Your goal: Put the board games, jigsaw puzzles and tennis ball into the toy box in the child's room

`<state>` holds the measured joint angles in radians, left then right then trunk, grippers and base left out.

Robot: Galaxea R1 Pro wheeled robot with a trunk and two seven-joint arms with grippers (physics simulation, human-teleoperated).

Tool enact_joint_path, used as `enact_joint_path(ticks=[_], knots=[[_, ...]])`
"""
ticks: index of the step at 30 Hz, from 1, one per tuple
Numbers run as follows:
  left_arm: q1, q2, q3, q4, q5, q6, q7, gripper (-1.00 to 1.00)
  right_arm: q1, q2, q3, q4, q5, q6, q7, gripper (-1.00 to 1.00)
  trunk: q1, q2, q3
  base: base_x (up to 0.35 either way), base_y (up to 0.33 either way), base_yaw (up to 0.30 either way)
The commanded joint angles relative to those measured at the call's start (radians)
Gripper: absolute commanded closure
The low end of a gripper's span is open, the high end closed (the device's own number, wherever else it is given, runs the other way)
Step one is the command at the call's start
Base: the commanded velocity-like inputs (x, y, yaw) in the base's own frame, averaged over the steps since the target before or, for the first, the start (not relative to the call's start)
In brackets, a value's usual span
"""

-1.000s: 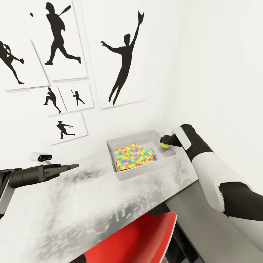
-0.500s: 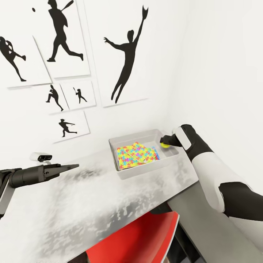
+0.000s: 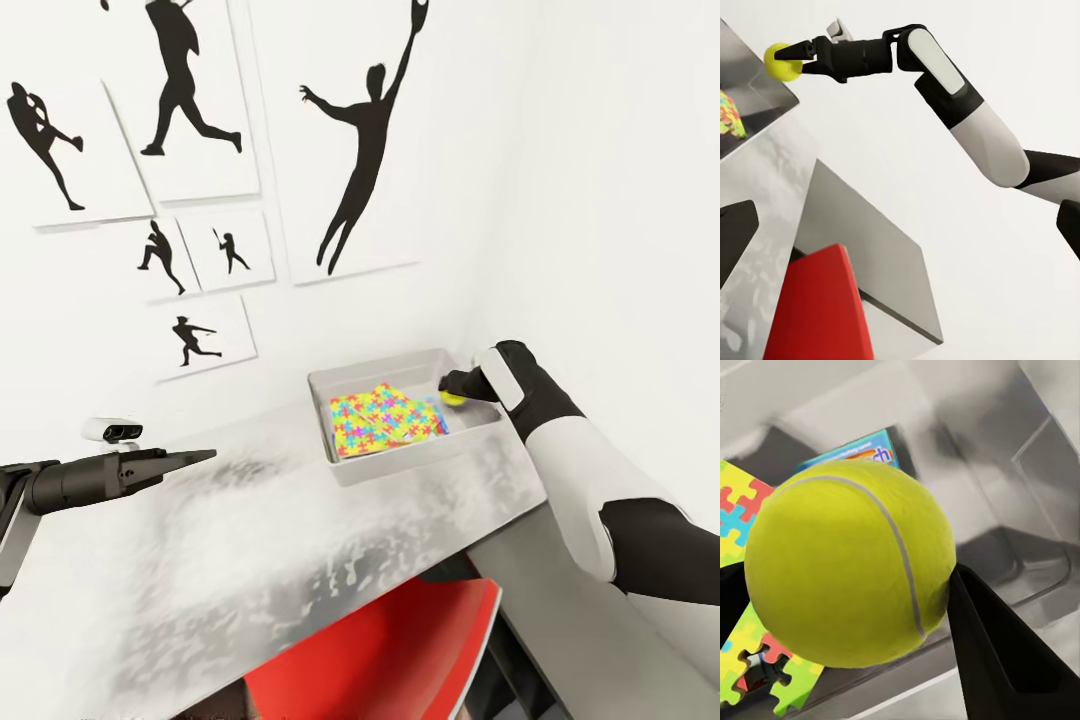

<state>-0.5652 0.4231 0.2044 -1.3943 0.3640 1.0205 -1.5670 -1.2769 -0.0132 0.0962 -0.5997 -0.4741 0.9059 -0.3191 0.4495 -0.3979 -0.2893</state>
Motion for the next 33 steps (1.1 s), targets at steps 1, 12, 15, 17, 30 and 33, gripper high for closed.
enact_joint_path(ticks=[1,12,15,17,30,33], knots=[[-0.001,0.0,0.0,0.0,0.0,0.01,-0.004,-1.0,-0.001,-0.002,0.006,-0.001,-0.014,0.002,-0.011,1.0,0.001,-0.002,-0.003,0.0,0.0,0.089],[-0.001,0.0,0.0,0.0,0.0,0.01,-0.004,-1.0,-0.001,-0.002,0.005,-0.001,-0.014,0.004,-0.012,1.0,0.001,-0.002,-0.018,0.0,-0.019,0.078],[-0.001,0.0,0.0,0.0,0.0,0.01,-0.004,-1.0,-0.001,-0.002,0.004,-0.001,-0.014,0.004,-0.012,1.0,0.001,-0.002,-0.019,0.0,-0.02,0.013],[-0.001,0.0,0.0,0.0,0.0,0.011,-0.004,-1.0,-0.001,-0.002,0.004,-0.001,-0.014,0.004,-0.012,1.0,0.001,-0.002,-0.019,0.0,-0.007,0.005],[-0.001,0.0,0.0,0.0,0.0,0.01,-0.004,-1.0,-0.003,-0.015,-0.005,-0.002,-0.015,0.004,-0.018,1.0,0.001,-0.002,-0.019,0.0,-0.001,0.0],[-0.001,0.0,0.0,0.0,0.0,0.01,-0.004,-1.0,-0.004,-0.019,-0.006,-0.002,-0.015,0.004,-0.018,1.0,0.001,-0.002,-0.019,0.0,0.0,0.0]])
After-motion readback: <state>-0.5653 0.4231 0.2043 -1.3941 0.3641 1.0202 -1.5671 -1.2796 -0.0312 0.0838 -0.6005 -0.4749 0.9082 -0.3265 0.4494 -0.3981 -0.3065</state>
